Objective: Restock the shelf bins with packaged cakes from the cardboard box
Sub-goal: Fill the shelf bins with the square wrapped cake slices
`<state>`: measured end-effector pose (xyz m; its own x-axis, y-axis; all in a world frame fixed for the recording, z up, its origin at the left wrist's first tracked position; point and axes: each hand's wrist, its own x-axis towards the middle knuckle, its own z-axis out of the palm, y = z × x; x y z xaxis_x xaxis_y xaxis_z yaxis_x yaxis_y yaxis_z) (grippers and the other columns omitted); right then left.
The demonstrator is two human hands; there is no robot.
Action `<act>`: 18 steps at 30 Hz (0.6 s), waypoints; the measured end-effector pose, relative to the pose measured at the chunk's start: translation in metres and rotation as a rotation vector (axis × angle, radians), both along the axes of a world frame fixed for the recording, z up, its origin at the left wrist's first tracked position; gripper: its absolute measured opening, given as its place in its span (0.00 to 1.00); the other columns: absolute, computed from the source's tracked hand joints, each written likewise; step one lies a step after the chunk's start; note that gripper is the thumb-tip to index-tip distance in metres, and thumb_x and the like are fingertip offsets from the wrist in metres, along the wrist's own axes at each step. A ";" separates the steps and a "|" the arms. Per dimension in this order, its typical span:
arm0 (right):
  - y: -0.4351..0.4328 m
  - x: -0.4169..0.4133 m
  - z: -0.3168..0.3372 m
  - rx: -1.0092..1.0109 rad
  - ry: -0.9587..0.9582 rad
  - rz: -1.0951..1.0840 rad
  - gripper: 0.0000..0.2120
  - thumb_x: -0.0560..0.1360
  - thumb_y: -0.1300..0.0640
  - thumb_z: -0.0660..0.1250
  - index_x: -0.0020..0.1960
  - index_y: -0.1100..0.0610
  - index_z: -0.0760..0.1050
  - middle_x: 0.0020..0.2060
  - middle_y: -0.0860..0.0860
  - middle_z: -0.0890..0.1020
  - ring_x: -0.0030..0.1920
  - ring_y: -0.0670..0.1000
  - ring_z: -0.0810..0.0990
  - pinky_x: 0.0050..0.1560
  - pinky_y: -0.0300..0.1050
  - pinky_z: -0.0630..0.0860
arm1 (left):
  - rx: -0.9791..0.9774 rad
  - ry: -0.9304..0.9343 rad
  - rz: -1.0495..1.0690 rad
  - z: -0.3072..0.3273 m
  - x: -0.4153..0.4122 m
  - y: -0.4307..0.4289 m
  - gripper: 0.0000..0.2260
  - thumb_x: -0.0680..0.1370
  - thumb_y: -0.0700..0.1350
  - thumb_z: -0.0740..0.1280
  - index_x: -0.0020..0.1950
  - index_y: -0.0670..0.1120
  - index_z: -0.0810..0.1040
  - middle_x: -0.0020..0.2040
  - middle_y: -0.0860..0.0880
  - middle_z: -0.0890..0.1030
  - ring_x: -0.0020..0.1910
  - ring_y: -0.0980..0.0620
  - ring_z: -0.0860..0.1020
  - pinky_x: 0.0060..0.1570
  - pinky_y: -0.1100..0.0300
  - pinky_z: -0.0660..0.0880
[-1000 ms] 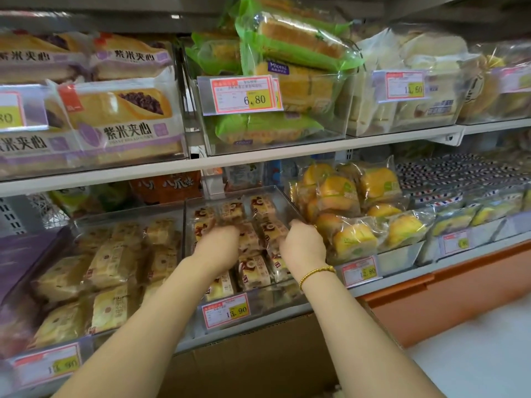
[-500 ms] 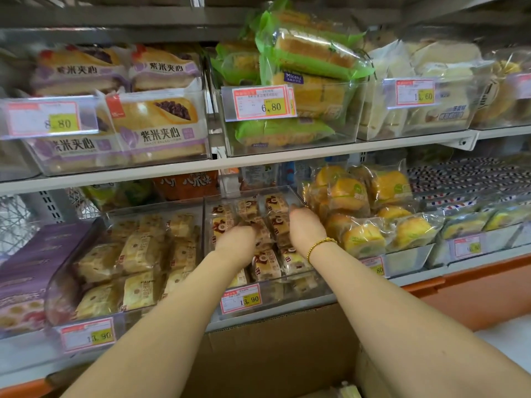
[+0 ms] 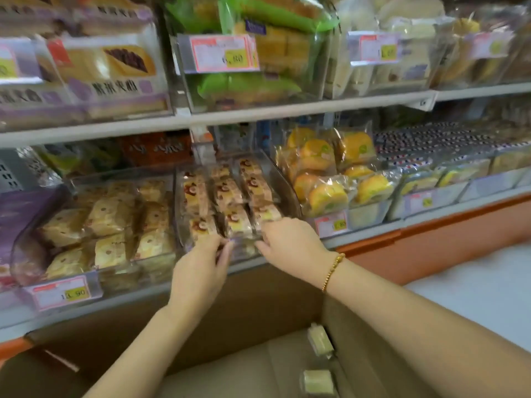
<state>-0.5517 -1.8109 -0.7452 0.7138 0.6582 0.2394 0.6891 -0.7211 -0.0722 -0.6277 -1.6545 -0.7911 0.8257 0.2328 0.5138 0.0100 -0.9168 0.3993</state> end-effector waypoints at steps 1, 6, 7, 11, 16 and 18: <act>-0.009 -0.007 -0.011 -0.065 0.060 0.014 0.14 0.80 0.48 0.59 0.51 0.57 0.77 0.45 0.52 0.80 0.46 0.54 0.80 0.43 0.46 0.73 | 0.004 -0.003 -0.005 -0.018 -0.009 -0.002 0.09 0.79 0.49 0.64 0.39 0.50 0.72 0.30 0.56 0.71 0.27 0.56 0.71 0.27 0.63 0.63; -0.037 -0.008 -0.085 -0.446 0.471 -0.003 0.15 0.77 0.49 0.64 0.50 0.61 0.78 0.49 0.57 0.82 0.51 0.58 0.80 0.48 0.45 0.75 | -0.101 0.336 0.016 -0.108 -0.021 -0.024 0.15 0.79 0.51 0.64 0.33 0.49 0.70 0.27 0.53 0.70 0.32 0.46 0.76 0.31 0.57 0.66; -0.042 -0.006 -0.104 -0.512 0.556 -0.022 0.14 0.76 0.49 0.65 0.47 0.62 0.78 0.47 0.57 0.82 0.50 0.58 0.80 0.46 0.43 0.74 | -0.153 0.435 0.026 -0.125 -0.019 -0.029 0.15 0.79 0.52 0.63 0.34 0.48 0.72 0.28 0.52 0.73 0.35 0.46 0.78 0.33 0.57 0.69; -0.067 -0.001 -0.183 -0.703 0.713 -0.062 0.08 0.75 0.56 0.66 0.45 0.61 0.79 0.44 0.55 0.82 0.49 0.56 0.79 0.43 0.42 0.75 | -0.365 0.839 0.024 -0.197 -0.019 -0.061 0.11 0.79 0.52 0.64 0.43 0.47 0.79 0.41 0.49 0.82 0.44 0.49 0.81 0.40 0.60 0.73; -0.099 -0.007 -0.283 -0.758 0.746 -0.090 0.13 0.77 0.59 0.63 0.60 0.62 0.75 0.57 0.58 0.80 0.57 0.58 0.79 0.55 0.46 0.77 | -0.526 1.174 -0.042 -0.278 -0.029 -0.107 0.13 0.74 0.54 0.70 0.45 0.43 0.80 0.50 0.43 0.83 0.53 0.45 0.81 0.41 0.58 0.72; -0.104 -0.009 -0.305 -0.760 0.787 -0.074 0.14 0.78 0.61 0.62 0.62 0.62 0.73 0.59 0.58 0.79 0.59 0.58 0.78 0.57 0.47 0.76 | -0.558 1.231 -0.073 -0.302 -0.036 -0.122 0.16 0.73 0.53 0.72 0.51 0.42 0.78 0.53 0.41 0.82 0.53 0.44 0.80 0.39 0.57 0.70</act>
<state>-0.5606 -1.9148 -1.0503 0.5331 0.3901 -0.7507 0.5979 -0.8015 0.0081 -0.6632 -1.7768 -1.0926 0.6974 0.1017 -0.7094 0.5861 -0.6505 0.4830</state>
